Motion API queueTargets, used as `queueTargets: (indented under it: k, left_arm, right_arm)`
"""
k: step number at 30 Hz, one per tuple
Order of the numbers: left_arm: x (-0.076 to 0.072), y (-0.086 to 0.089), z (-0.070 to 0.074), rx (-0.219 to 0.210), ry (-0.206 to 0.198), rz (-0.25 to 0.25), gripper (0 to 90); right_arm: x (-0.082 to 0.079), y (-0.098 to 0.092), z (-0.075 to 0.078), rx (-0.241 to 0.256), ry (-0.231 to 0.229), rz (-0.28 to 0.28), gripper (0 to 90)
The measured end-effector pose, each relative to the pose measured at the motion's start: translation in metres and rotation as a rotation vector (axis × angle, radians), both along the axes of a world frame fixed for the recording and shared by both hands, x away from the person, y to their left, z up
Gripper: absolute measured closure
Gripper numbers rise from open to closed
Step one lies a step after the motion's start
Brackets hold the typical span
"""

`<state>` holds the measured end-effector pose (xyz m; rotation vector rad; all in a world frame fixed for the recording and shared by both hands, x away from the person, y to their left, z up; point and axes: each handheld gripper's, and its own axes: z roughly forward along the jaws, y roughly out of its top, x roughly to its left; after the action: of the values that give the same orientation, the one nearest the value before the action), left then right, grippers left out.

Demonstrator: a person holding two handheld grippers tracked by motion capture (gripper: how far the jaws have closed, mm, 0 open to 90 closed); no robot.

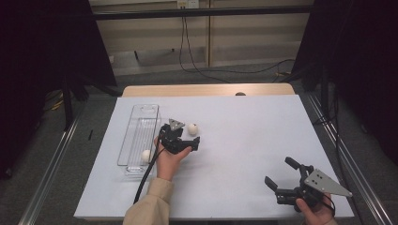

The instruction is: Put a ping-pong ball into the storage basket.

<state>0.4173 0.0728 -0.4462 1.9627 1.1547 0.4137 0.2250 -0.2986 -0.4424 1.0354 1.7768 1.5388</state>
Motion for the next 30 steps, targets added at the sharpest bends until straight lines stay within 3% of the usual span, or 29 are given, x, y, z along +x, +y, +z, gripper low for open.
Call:
queueTargets:
  k: [30]
  left_arm:
    - [0.0058, 0.0021, -0.0026, -0.014, -0.001, 0.012, 7.8]
  right_arm:
    - [-0.0001, 0.0003, 0.0002, 0.002, -0.001, -0.001, 1.0]
